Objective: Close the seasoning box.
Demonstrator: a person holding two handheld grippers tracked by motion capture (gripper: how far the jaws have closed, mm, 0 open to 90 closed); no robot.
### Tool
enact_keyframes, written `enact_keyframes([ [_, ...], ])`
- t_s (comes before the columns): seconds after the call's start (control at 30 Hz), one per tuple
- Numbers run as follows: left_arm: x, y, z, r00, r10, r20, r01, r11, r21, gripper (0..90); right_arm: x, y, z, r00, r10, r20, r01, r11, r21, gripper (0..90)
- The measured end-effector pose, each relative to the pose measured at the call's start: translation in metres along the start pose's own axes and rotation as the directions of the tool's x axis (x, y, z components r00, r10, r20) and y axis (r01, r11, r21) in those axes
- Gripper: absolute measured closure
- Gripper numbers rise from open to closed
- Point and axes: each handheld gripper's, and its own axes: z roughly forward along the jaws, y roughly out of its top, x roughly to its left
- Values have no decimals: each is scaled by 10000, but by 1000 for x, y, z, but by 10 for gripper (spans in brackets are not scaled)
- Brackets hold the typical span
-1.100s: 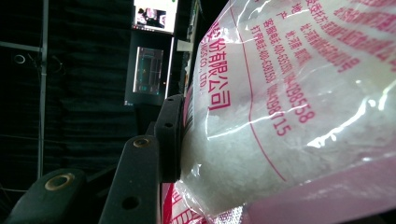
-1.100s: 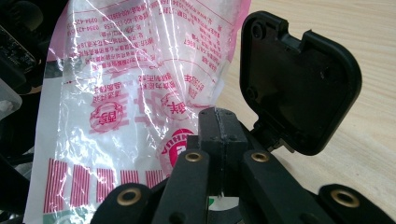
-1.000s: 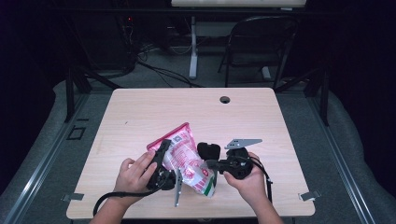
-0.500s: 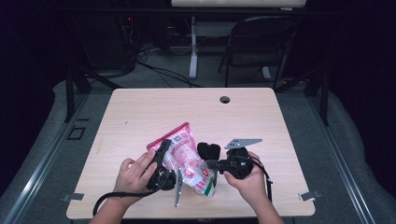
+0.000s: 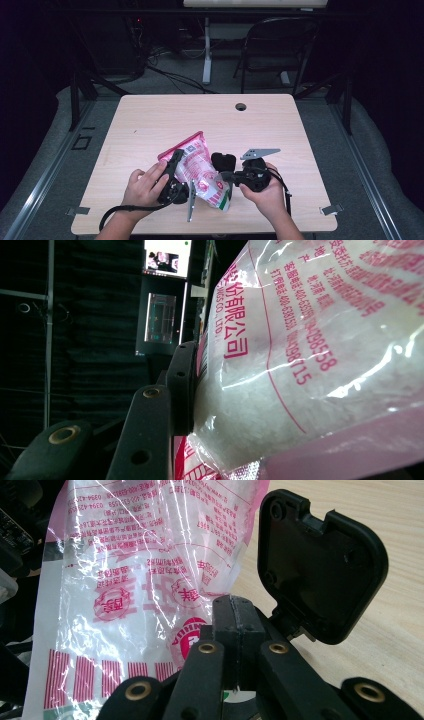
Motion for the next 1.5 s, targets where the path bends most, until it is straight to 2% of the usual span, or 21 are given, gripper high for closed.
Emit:
enact_keyframes([
  [0.63,2,0,0,10000,18,9,-18,10000,35,636,0,2,1,10000,38,11,-38,10000,-82,900],
  [0.97,5,1,-2,9996,228,-178,-228,9997,10,636,0,3,2,10000,-34,-62,34,9999,-102,900],
  [1.5,4,1,-2,9998,184,-19,-184,9998,29,637,-1,3,3,10000,-11,7,11,10000,-93,900],
])
